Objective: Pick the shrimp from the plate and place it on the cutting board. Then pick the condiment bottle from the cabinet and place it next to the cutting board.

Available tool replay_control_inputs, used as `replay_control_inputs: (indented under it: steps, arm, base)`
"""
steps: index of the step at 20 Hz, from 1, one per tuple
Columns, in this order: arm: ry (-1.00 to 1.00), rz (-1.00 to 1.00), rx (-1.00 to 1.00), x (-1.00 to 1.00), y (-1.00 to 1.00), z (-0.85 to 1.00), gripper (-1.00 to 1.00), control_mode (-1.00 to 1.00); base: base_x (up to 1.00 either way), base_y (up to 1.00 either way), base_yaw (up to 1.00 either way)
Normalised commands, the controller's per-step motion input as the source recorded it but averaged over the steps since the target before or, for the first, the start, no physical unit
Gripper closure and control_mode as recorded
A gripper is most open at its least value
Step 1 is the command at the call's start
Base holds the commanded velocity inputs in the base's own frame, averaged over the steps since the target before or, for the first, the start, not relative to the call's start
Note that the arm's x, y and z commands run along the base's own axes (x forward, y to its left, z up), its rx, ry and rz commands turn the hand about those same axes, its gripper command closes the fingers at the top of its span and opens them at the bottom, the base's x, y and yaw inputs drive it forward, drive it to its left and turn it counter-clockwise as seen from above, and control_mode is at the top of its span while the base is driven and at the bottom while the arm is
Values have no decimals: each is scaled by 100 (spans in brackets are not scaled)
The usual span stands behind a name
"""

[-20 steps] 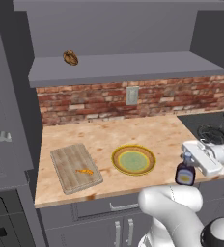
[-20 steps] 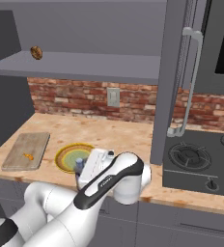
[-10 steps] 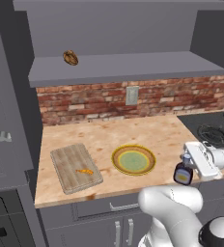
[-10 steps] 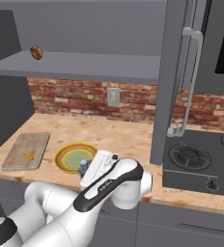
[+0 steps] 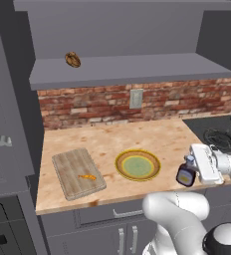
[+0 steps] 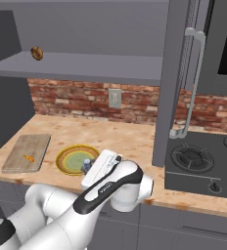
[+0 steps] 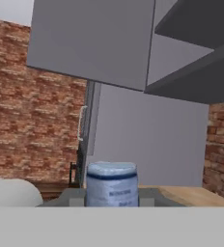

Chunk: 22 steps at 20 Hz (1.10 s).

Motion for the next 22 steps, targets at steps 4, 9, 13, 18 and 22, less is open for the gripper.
replay_control_inputs:
  steps: [4,9,13,18,22]
  arm:
    - [-1,-7,3,18,0,-1,100,-100]
    - [-3,-6,3,22,0,-5,100,-100]
    - [-5,-5,0,21,-2,-10,100,-100]
    - [-5,-4,0,20,-10,-12,100,-100]
    - [-5,-4,0,20,-15,-14,100,-100]
  base:
    - [0,0,0]
    - [0,0,0]
    - [0,0,0]
    - [0,0,0]
    - [0,0,0]
